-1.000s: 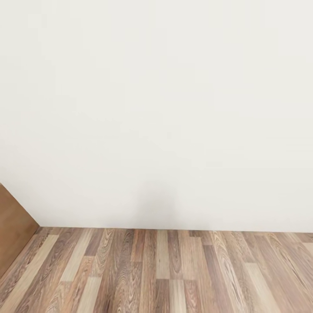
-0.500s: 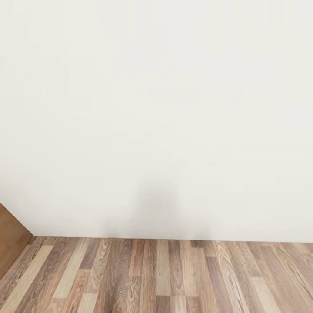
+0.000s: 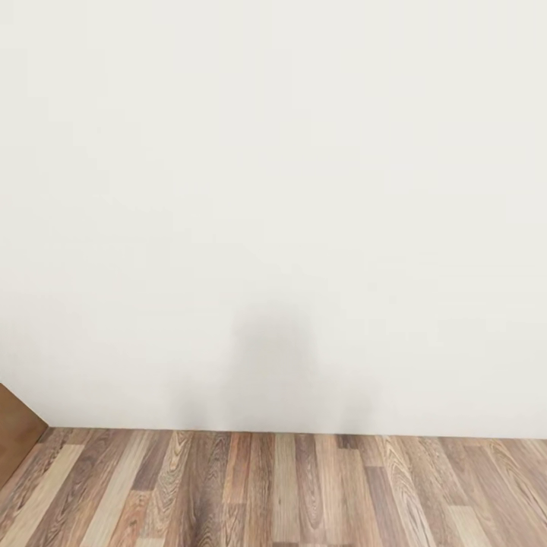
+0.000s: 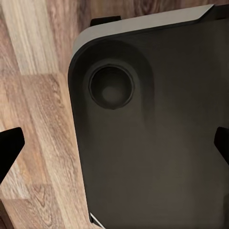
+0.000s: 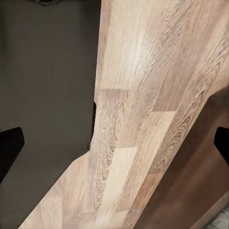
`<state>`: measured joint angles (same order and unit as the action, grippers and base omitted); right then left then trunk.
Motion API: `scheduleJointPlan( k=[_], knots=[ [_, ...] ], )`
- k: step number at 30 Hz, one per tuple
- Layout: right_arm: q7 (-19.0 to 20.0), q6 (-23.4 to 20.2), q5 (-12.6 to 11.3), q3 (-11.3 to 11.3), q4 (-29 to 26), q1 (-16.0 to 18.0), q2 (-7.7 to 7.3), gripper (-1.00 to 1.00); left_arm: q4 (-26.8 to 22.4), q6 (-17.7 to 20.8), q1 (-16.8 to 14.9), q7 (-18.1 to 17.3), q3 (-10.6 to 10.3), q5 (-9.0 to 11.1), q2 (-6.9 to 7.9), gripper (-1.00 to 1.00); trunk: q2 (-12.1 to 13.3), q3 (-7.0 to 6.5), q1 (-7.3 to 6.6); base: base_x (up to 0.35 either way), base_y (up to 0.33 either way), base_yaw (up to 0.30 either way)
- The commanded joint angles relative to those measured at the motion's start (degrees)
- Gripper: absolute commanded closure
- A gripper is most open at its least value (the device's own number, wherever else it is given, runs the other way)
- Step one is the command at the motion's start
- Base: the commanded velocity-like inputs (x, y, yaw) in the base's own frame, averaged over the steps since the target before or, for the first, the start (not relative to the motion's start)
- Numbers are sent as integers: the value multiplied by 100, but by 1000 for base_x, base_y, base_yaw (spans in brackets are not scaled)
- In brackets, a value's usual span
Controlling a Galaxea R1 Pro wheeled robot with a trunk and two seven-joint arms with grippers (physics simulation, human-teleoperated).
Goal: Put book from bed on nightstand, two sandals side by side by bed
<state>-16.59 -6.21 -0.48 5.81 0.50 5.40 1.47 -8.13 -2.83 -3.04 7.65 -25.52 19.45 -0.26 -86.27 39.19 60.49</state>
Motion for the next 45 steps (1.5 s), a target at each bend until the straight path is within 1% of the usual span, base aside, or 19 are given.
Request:
scheduleJointPlan(
  k=[1,45],
  knots=[
    [-19,-29,-4,47,5,5,2,-100,4,-21,-3,24,-50,51,0,-100,-2,4,0,64,0,0],
    [-19,-29,-5,51,11,5,1,-100,4,-30,-3,23,-49,51,0,-100,-2,2,0,8,0,-5]
  ],
)
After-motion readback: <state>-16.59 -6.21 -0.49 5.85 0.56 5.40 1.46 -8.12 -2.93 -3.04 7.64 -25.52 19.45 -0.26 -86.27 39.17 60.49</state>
